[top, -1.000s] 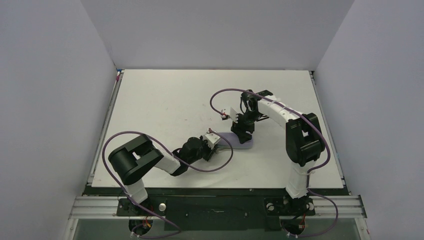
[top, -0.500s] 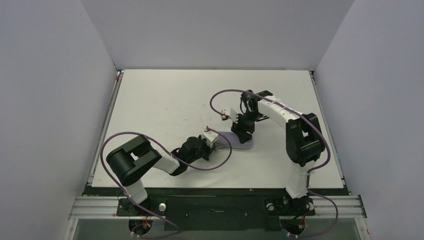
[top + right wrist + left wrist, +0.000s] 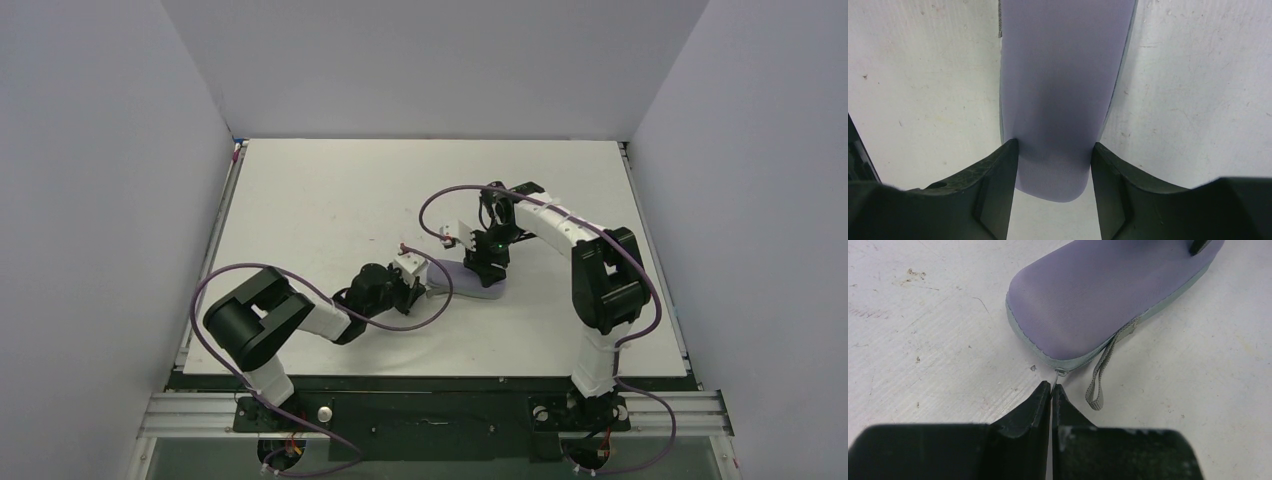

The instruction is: Open the umbrella

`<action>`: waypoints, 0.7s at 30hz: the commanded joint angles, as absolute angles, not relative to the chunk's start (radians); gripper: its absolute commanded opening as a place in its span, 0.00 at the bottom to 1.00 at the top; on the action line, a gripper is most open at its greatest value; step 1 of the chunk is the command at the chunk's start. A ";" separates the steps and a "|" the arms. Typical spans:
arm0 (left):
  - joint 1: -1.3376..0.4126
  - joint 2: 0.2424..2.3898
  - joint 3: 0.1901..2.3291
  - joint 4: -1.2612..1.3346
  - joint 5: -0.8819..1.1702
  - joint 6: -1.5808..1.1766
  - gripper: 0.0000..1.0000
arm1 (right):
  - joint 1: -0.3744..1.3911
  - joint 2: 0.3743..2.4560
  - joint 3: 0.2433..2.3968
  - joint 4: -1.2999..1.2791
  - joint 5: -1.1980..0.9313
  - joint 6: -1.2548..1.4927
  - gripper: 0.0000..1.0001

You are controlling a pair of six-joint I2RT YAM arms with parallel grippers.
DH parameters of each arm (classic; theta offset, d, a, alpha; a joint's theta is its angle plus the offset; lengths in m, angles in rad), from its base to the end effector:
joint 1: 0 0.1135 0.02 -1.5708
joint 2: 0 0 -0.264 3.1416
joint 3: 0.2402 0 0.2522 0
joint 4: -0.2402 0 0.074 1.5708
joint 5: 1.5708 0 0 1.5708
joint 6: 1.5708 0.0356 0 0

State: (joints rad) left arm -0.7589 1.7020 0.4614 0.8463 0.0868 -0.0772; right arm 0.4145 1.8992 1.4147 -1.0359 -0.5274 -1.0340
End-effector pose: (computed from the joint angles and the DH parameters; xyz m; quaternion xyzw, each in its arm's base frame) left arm 0.2096 -0.2030 0.1209 0.3005 0.7753 -0.2581 0.4920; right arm 0.3178 0.1594 0.1978 -0.6444 0.7185 0.2408 0.1026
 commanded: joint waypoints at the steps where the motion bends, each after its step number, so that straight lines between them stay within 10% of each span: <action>1: -0.705 1.664 0.460 0.897 0.060 -0.063 0.00 | 0.425 1.901 1.368 -1.116 -0.373 -1.255 0.00; 21: -0.662 1.640 0.457 0.969 0.052 0.088 0.00 | 0.459 1.892 1.336 -1.175 -0.313 -1.482 0.00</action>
